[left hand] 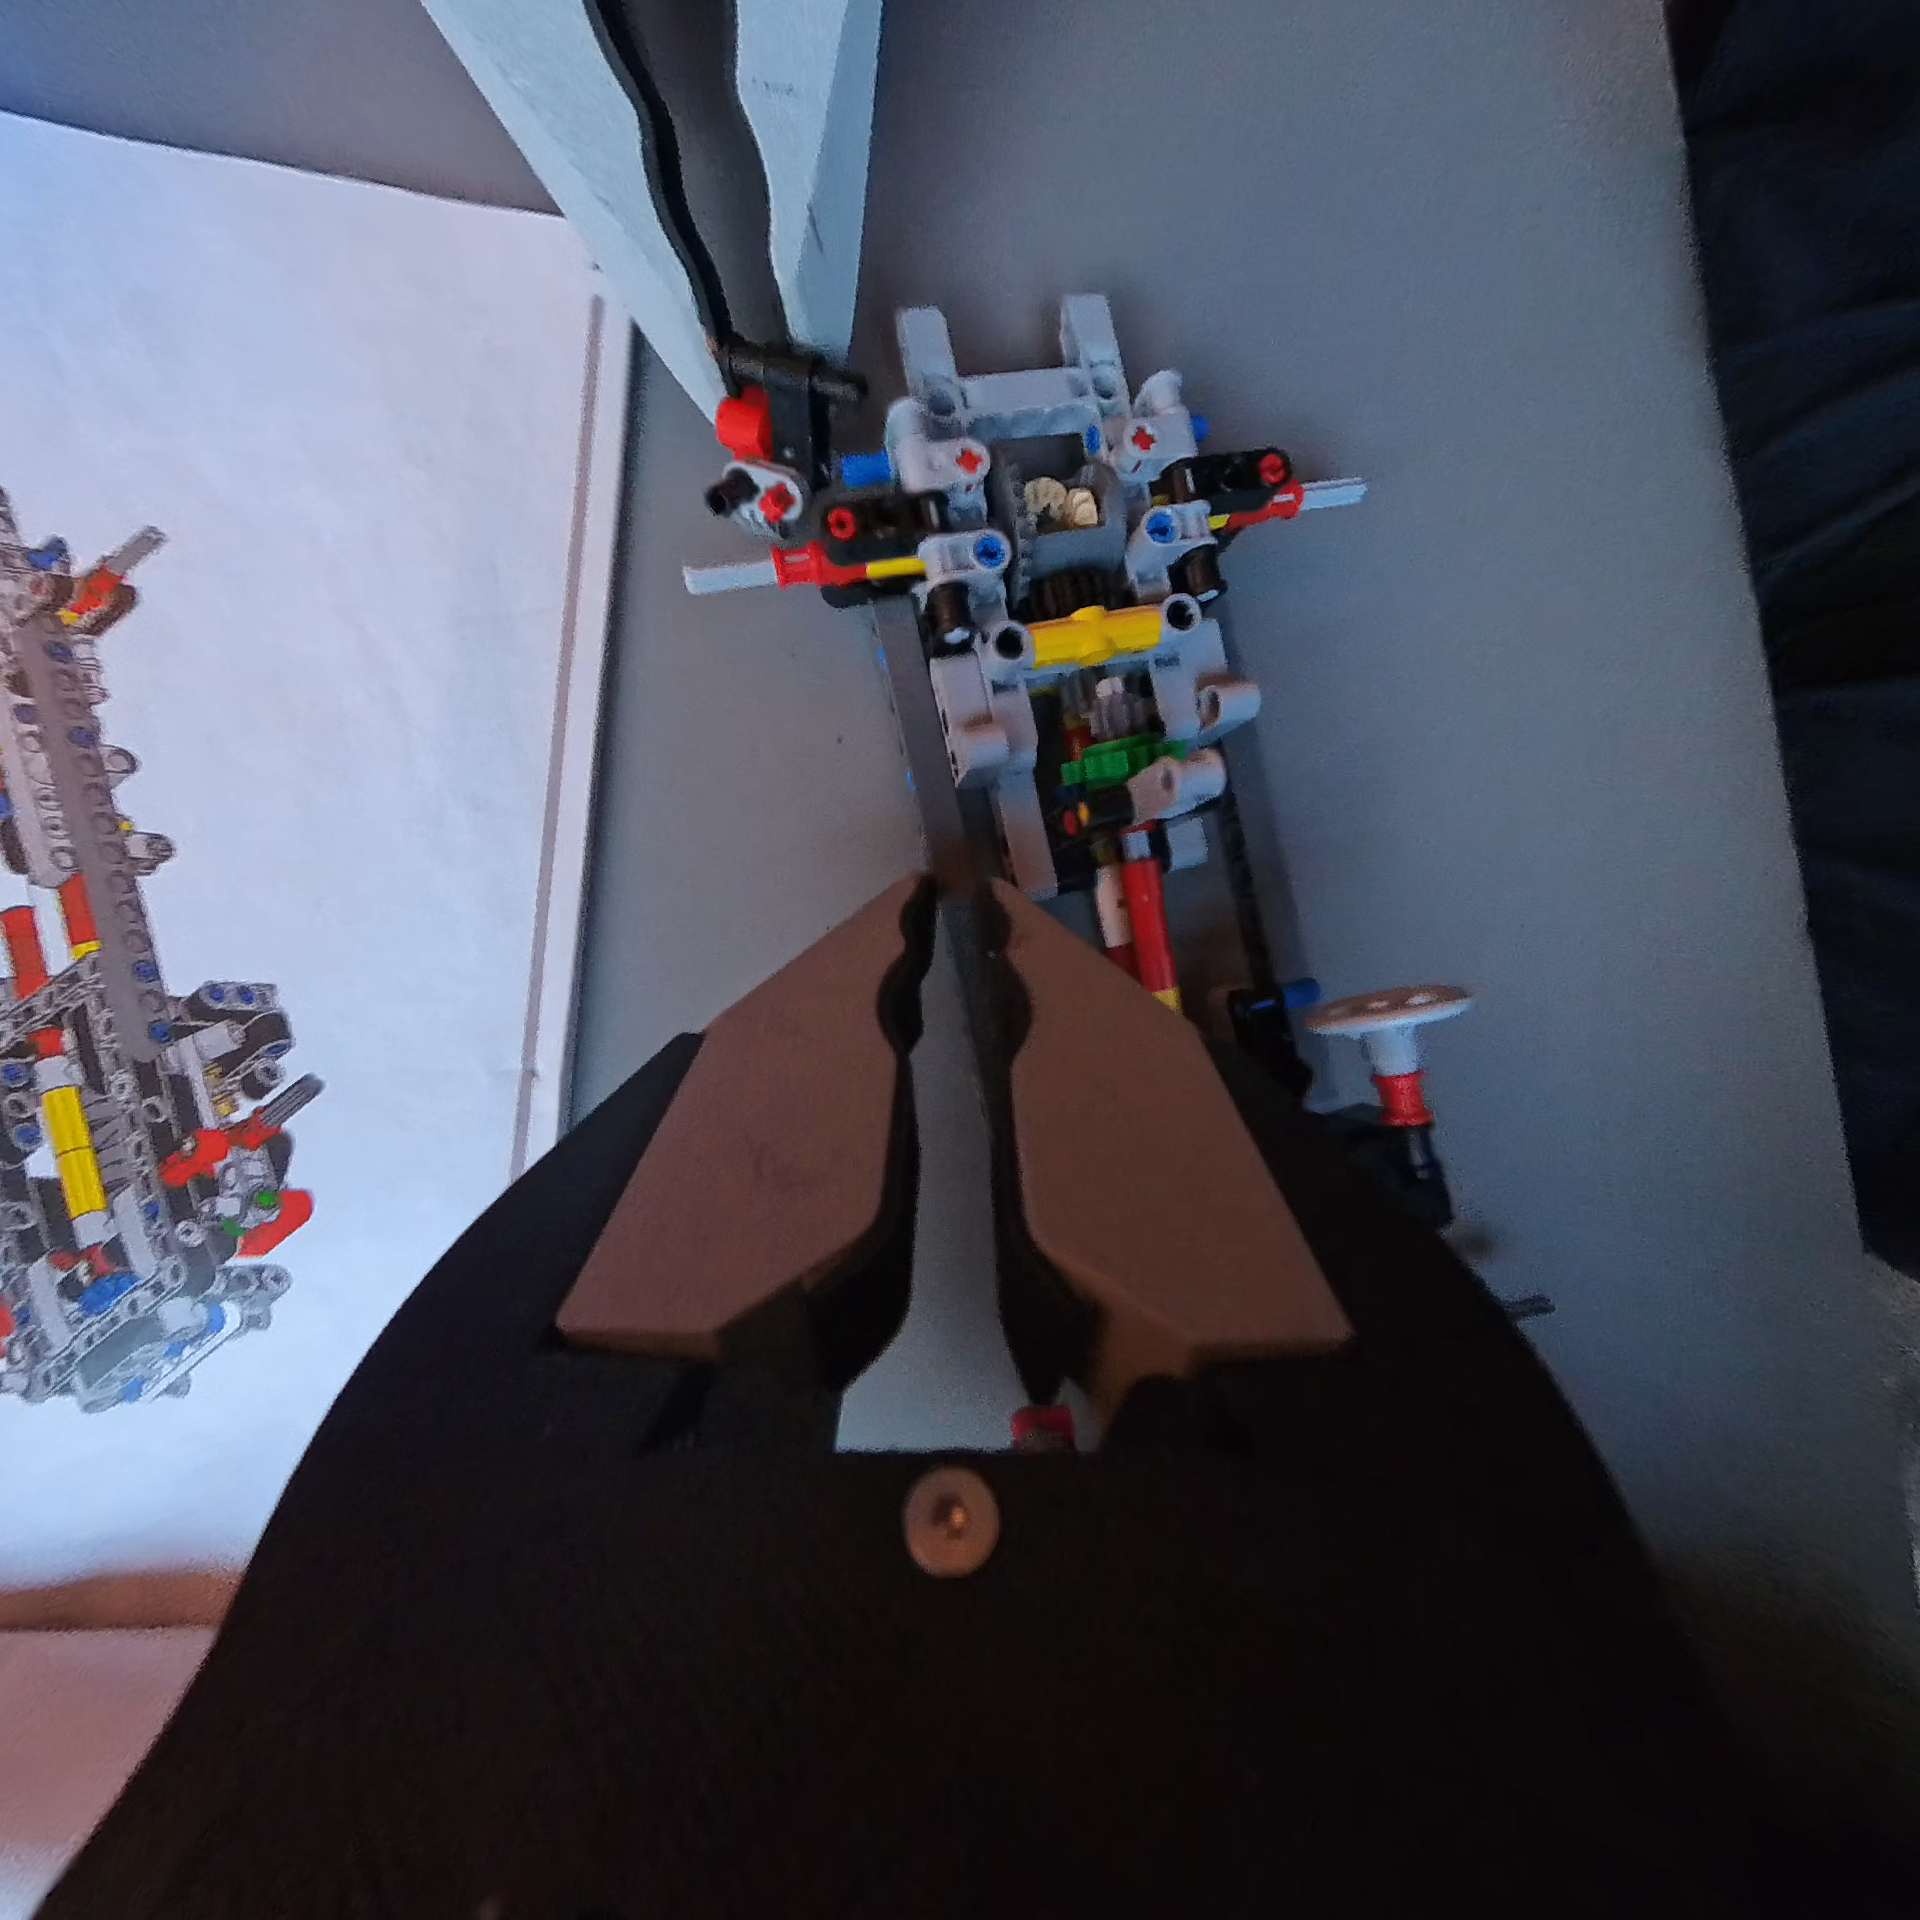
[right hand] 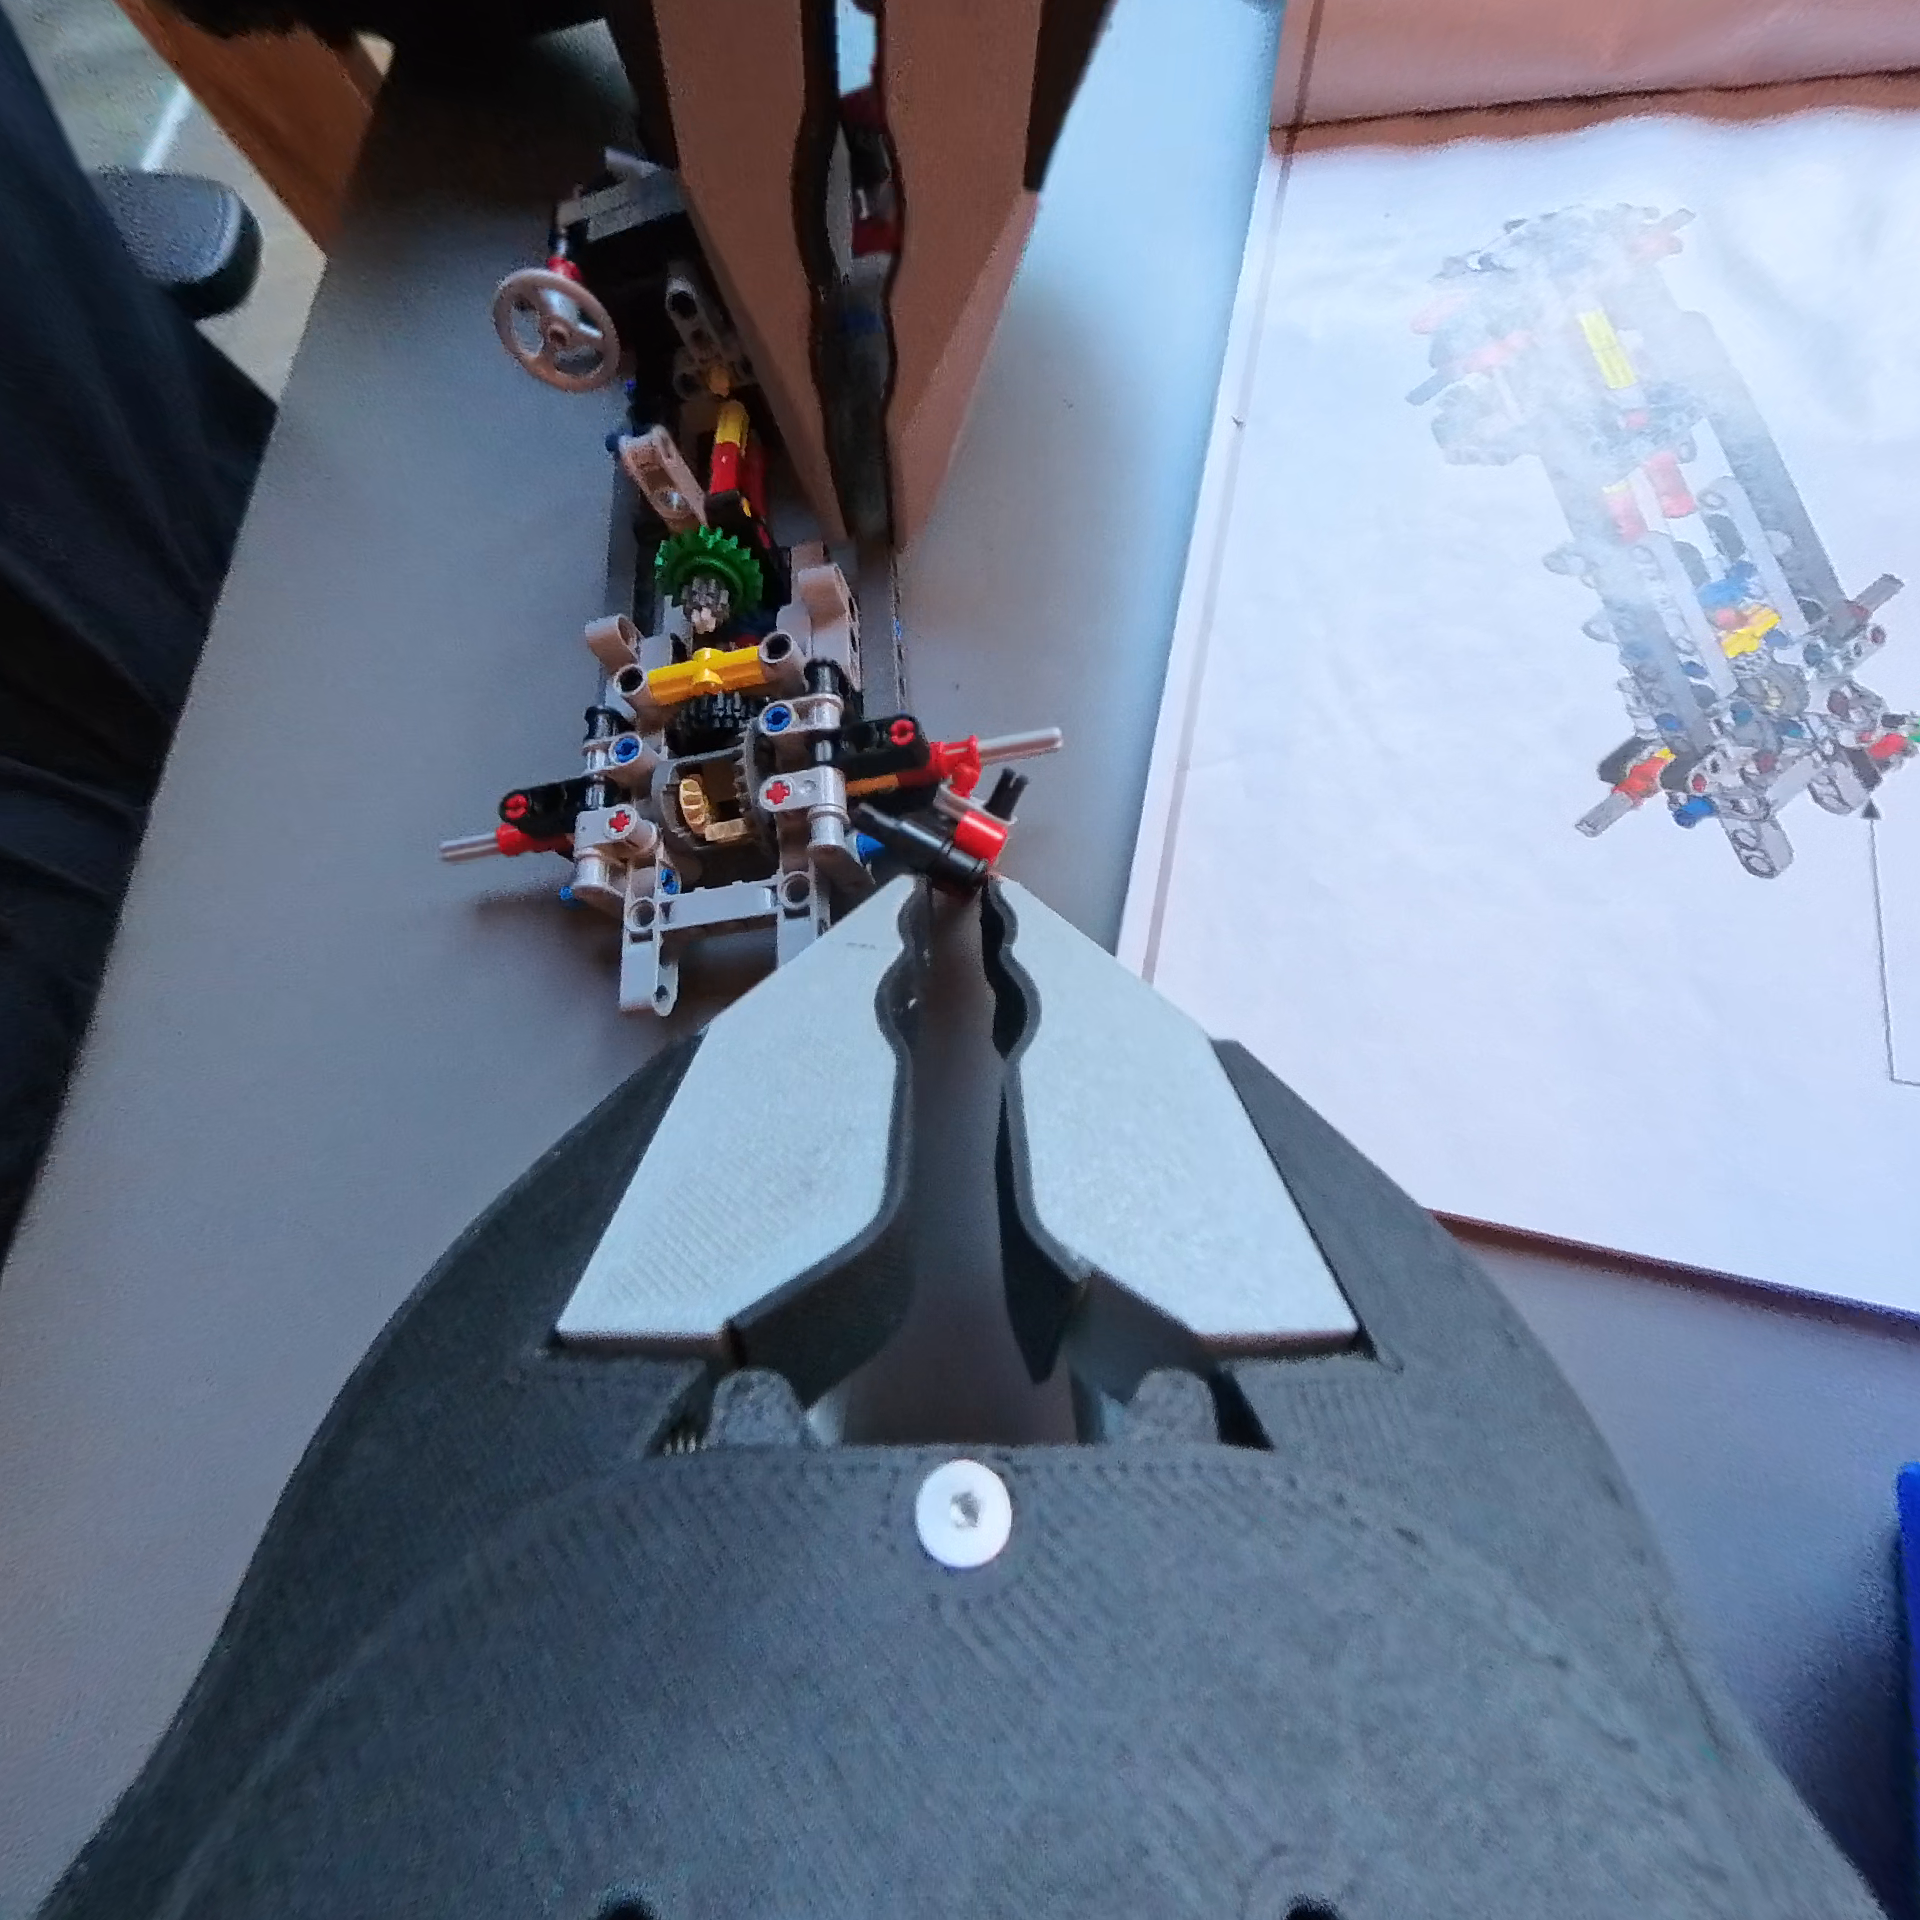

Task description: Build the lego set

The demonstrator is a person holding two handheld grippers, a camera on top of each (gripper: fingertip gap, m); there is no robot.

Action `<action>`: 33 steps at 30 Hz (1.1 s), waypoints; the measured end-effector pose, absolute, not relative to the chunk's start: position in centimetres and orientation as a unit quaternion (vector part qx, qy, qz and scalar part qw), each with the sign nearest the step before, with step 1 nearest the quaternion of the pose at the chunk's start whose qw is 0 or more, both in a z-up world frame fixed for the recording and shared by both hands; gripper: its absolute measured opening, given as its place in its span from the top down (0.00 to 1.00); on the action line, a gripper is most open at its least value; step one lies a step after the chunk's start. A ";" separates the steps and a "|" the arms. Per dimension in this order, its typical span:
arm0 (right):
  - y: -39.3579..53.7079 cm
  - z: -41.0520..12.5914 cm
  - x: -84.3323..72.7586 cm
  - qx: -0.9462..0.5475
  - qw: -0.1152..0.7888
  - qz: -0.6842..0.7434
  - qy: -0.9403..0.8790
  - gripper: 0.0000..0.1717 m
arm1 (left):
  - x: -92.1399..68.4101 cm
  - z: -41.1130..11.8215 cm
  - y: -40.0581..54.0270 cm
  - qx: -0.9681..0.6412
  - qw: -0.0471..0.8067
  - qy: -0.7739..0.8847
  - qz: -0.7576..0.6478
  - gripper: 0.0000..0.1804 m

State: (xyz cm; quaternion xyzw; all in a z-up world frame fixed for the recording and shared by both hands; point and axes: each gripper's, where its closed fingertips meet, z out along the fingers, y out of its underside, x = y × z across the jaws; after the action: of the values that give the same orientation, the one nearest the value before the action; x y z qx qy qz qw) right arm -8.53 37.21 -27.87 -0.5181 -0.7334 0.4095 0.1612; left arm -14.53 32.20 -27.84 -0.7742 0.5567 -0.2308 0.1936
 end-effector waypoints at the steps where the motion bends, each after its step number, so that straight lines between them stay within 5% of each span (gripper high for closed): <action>1: 37.3 -27.8 -8.6 -0.522 0.157 0.415 -0.728 0.97 | -14.5 -27.4 32.3 -0.775 0.202 0.552 -0.232 1.00; 18: 38.2 -26.2 -8.7 -0.540 0.147 0.474 -0.680 0.97 | -14.9 -20.4 35.0 -0.778 0.420 0.355 -0.303 1.00; 33: 37.8 -26.6 -8.5 -0.540 0.141 0.463 -0.689 0.97 | -18.0 -21.4 37.1 -0.801 0.445 0.256 -0.308 1.00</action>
State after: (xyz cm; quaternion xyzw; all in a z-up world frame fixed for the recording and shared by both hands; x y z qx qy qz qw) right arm -8.54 37.83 -26.64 -0.5400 -0.6885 0.4632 0.1406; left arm -17.98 37.07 -21.45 -0.8012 0.2556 -0.3076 0.4451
